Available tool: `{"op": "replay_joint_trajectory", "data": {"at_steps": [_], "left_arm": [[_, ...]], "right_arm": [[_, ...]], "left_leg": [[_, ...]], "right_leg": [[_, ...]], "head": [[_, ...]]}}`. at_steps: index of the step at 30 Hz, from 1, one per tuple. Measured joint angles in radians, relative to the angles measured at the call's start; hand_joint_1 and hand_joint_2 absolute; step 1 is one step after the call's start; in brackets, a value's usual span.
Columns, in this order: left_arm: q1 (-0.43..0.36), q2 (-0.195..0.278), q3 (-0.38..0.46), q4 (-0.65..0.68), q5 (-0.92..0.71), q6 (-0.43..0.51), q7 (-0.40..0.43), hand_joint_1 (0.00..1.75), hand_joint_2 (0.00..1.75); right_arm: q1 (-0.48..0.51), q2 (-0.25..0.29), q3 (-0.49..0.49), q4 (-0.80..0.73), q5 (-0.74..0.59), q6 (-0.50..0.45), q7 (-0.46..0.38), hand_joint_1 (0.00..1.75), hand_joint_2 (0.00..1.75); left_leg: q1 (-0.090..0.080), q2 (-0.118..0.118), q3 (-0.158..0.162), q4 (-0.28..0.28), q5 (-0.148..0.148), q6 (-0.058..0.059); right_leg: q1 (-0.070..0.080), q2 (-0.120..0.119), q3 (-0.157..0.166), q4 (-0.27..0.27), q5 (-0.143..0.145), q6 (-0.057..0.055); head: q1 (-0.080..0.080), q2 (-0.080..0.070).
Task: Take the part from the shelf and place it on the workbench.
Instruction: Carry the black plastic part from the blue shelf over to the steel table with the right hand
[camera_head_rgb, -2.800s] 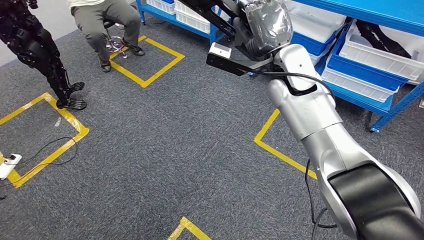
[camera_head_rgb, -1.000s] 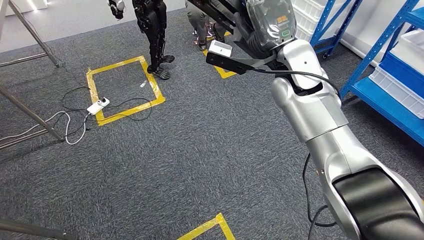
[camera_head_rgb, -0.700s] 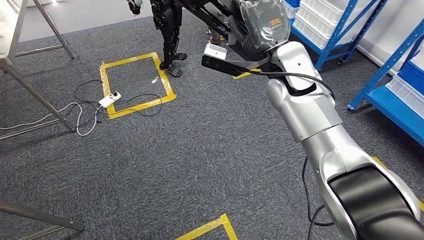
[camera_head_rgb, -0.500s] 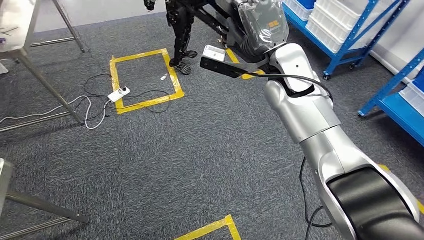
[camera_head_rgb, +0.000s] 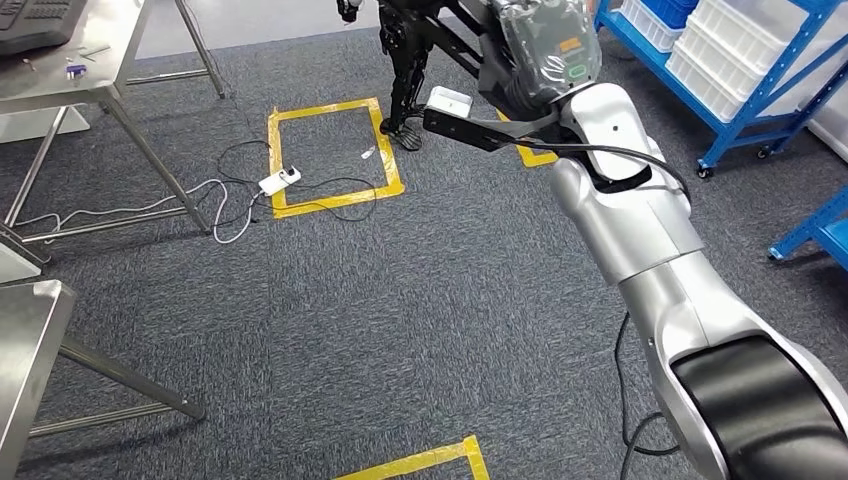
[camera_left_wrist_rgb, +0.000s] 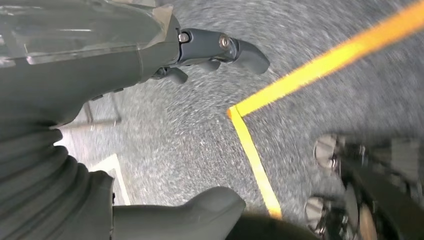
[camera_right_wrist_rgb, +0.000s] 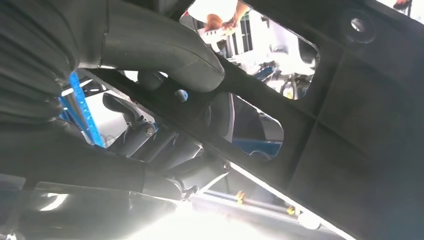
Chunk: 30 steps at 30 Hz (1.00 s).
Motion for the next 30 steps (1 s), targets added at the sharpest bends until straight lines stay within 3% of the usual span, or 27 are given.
{"op": "replay_joint_trajectory", "data": {"at_steps": [2, 4, 5, 6, 9, 10, 12, 14, 15, 17, 19, 20, 21, 23, 24, 25, 28, 30], "left_arm": [[0.000, 0.016, 0.023, 0.000, 0.018, 0.013, -0.003, 0.00, 1.75], [0.000, 0.025, 0.042, 0.000, 0.025, 0.019, -0.003, 0.00, 1.75], [0.000, 0.028, 0.049, 0.000, 0.028, 0.021, -0.004, 0.00, 1.75], [0.001, 0.029, 0.055, 0.000, 0.030, 0.020, -0.004, 0.00, 1.75], [-0.002, 0.027, 0.068, 0.000, 0.035, 0.021, -0.005, 0.00, 1.75], [-0.003, 0.025, 0.071, 0.000, 0.035, 0.023, -0.004, 0.00, 1.75], [-0.004, 0.018, 0.075, 0.000, 0.037, 0.028, -0.003, 0.00, 1.75], [-0.003, 0.012, 0.080, 0.000, 0.037, 0.034, -0.002, 0.00, 1.75], [-0.003, 0.010, 0.082, 0.000, 0.038, 0.035, -0.002, 0.00, 1.75], [-0.005, 0.008, 0.083, 0.000, 0.036, 0.034, -0.002, 0.00, 1.75], [-0.005, 0.006, 0.084, 0.000, 0.028, 0.026, -0.004, 0.00, 1.75], [-0.005, 0.005, 0.084, 0.000, 0.022, 0.023, -0.004, 0.00, 1.75], [-0.004, 0.005, 0.084, 0.000, 0.015, 0.020, -0.005, 0.00, 1.75], [-0.003, 0.007, 0.084, 0.000, 0.006, 0.021, -0.005, 0.00, 1.75], [-0.003, 0.009, 0.084, 0.000, 0.004, 0.023, -0.005, 0.00, 1.75], [-0.003, 0.012, 0.084, 0.000, 0.003, 0.024, -0.005, 0.00, 1.75], [0.002, 0.019, 0.085, 0.000, 0.004, 0.024, -0.005, 0.00, 1.75], [0.004, 0.022, 0.086, 0.000, 0.006, 0.026, -0.005, 0.00, 1.75]], "right_arm": [[0.010, -0.016, -0.008, -0.014, 0.000, 0.002, 0.001, 1.71, 1.75], [0.025, -0.030, -0.013, -0.022, -0.001, 0.003, 0.001, 1.71, 1.75], [0.032, -0.035, -0.014, -0.024, -0.002, 0.003, 0.000, 1.71, 1.75], [0.036, -0.038, -0.015, -0.028, -0.003, 0.003, -0.001, 1.71, 1.75], [0.037, -0.046, -0.020, -0.038, -0.006, 0.003, -0.003, 1.71, 1.75], [0.036, -0.049, -0.022, -0.041, -0.006, 0.003, -0.004, 1.71, 1.75], [0.036, -0.052, -0.024, -0.043, -0.006, 0.003, -0.004, 1.71, 1.75], [0.035, -0.054, -0.025, -0.047, -0.006, 0.003, -0.005, 1.71, 1.75], [0.035, -0.056, -0.027, -0.049, -0.007, 0.003, -0.005, 1.71, 1.75], [0.037, -0.063, -0.028, -0.050, -0.007, 0.003, -0.005, 1.71, 1.75], [0.044, -0.073, -0.028, -0.050, -0.005, 0.003, -0.004, 1.71, 1.75], [0.047, -0.078, -0.029, -0.050, -0.004, 0.003, -0.004, 1.71, 1.75], [0.051, -0.084, -0.029, -0.051, -0.004, 0.003, -0.002, 1.71, 1.75], [0.054, -0.097, -0.034, -0.058, -0.003, 0.004, 0.001, 1.71, 1.75], [0.056, -0.103, -0.036, -0.062, -0.003, 0.006, 0.003, 1.71, 1.75], [0.058, -0.109, -0.038, -0.066, -0.002, 0.008, 0.004, 1.71, 1.75], [0.066, -0.116, -0.040, -0.075, -0.001, 0.011, 0.006, 1.71, 1.75], [0.068, -0.117, -0.040, -0.080, -0.001, 0.011, 0.006, 1.71, 1.75]], "left_leg": [[0.000, 0.033, -0.055, 0.129, -0.068, -0.006], [0.000, 0.041, -0.092, 0.218, -0.100, -0.011], [0.000, 0.043, -0.084, 0.210, -0.090, -0.011], [0.000, 0.048, -0.056, 0.165, -0.066, -0.009], [-0.010, 0.094, 0.054, -0.022, -0.005, 0.007], [-0.014, 0.102, 0.068, -0.050, 0.000, 0.013], [-0.017, 0.088, 0.067, -0.060, 0.003, 0.022], [-0.013, 0.074, 0.070, -0.070, 0.012, 0.034], [-0.010, 0.067, 0.072, -0.075, 0.017, 0.040], [-0.008, 0.051, 0.070, -0.078, 0.021, 0.046], [-0.008, 0.031, 0.068, -0.078, 0.023, 0.045], [-0.007, 0.021, 0.068, -0.077, 0.024, 0.043], [-0.005, 0.011, 0.068, -0.077, 0.025, 0.040], [-0.001, -0.008, 0.066, -0.074, 0.026, 0.029], [0.000, -0.016, 0.064, -0.073, 0.027, 0.022], [0.000, -0.023, 0.061, -0.073, 0.029, 0.015], [0.007, -0.032, 0.052, -0.076, 0.035, -0.006], [0.008, -0.003, 0.033, -0.035, 0.007, -0.011]], "right_leg": [[0.006, -0.015, 0.000, -0.002, 0.002, -0.009], [0.011, -0.033, 0.000, -0.001, 0.001, -0.011], [0.013, -0.040, 0.000, -0.001, 0.001, -0.012], [0.014, -0.047, 0.000, -0.001, 0.001, -0.011], [0.025, -0.064, -0.001, 0.001, -0.002, -0.007], [0.029, -0.071, -0.001, 0.002, -0.003, -0.005], [0.032, -0.086, -0.001, 0.001, -0.004, 0.002], [0.028, -0.069, -0.013, 0.023, -0.020, 0.009], [0.025, -0.051, -0.030, 0.060, -0.040, 0.010], [0.014, -0.018, -0.087, 0.185, -0.095, 0.010], [0.004, -0.012, -0.131, 0.283, -0.126, 0.018], [-0.001, -0.011, -0.131, 0.282, -0.120, 0.027], [-0.007, -0.009, -0.111, 0.242, -0.100, 0.038], [-0.019, 0.008, -0.044, 0.102, -0.046, 0.061], [-0.021, 0.016, -0.018, 0.048, -0.028, 0.065], [-0.021, 0.022, -0.004, 0.018, -0.018, 0.064], [-0.013, 0.010, -0.001, 0.011, -0.008, 0.044], [-0.014, 0.000, -0.002, 0.008, -0.002, 0.027]], "head": [[-0.004, 0.000], [-0.004, 0.000], [-0.004, 0.000], [-0.004, 0.000], [-0.004, 0.000], [-0.004, 0.000], [-0.003, 0.000], [-0.002, 0.000], [-0.002, 0.000], [-0.001, 0.000], [-0.001, 0.000], [-0.001, 0.000], [-0.001, 0.000], [0.000, 0.000], [0.000, 0.000], [0.000, 0.000], [-0.001, 0.000], [-0.005, 0.000]]}}
